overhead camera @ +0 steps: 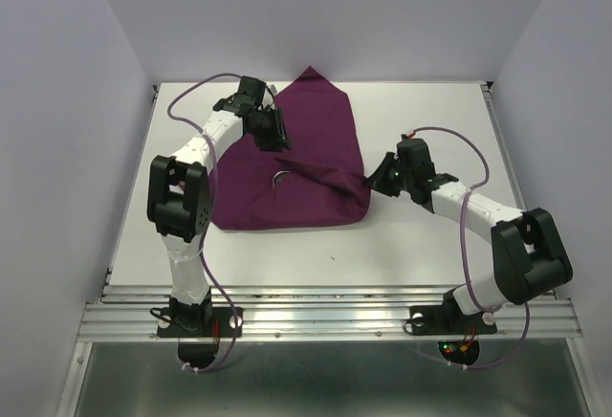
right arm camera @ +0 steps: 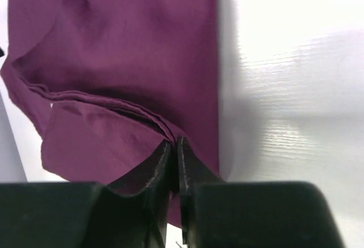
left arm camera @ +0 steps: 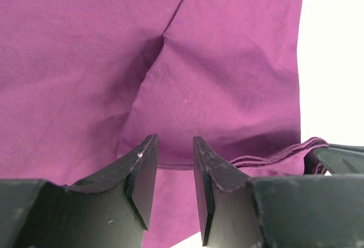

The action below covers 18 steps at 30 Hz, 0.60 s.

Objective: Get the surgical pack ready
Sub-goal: Pack the surgical kit at the center of the board.

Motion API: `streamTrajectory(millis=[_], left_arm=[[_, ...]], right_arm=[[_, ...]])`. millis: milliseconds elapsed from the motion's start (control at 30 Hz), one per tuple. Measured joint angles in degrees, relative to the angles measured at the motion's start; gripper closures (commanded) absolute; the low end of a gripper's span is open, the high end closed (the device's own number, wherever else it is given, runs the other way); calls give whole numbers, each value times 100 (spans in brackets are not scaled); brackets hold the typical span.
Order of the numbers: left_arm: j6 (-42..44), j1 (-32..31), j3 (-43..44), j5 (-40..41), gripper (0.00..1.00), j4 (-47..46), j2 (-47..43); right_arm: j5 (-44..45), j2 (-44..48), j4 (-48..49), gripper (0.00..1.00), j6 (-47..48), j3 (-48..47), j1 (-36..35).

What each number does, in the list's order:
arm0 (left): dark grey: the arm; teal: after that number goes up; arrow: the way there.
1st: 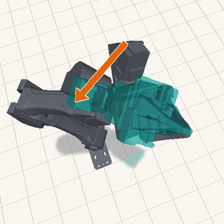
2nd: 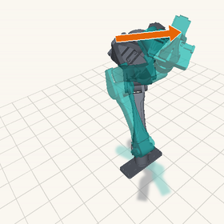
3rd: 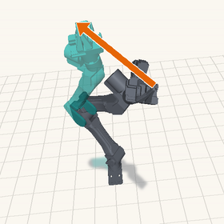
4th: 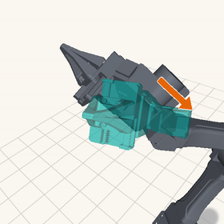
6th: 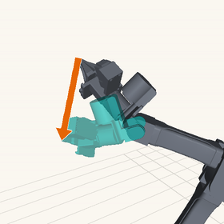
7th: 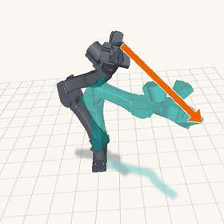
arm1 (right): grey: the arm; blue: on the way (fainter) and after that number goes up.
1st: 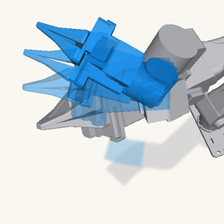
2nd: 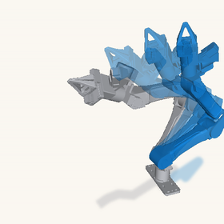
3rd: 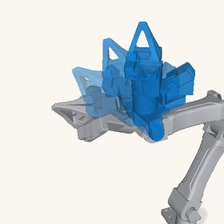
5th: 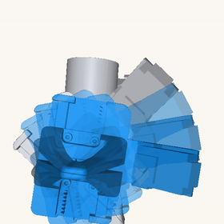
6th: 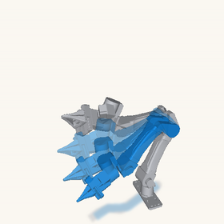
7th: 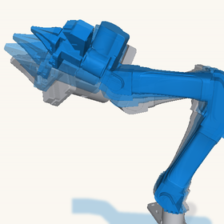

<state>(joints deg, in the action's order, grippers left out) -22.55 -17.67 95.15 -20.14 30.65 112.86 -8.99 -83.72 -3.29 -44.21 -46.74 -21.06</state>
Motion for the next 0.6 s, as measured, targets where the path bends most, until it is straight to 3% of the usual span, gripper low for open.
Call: streamTrajectory(millis=[300,600], left_arm=[[17,0,0,2,59,2,0],[20,0,0,9,59,11,0]], right_arm=[[-310,199,66,96,107,57,-17],[131,455,-424,78,404,-52,-903]])
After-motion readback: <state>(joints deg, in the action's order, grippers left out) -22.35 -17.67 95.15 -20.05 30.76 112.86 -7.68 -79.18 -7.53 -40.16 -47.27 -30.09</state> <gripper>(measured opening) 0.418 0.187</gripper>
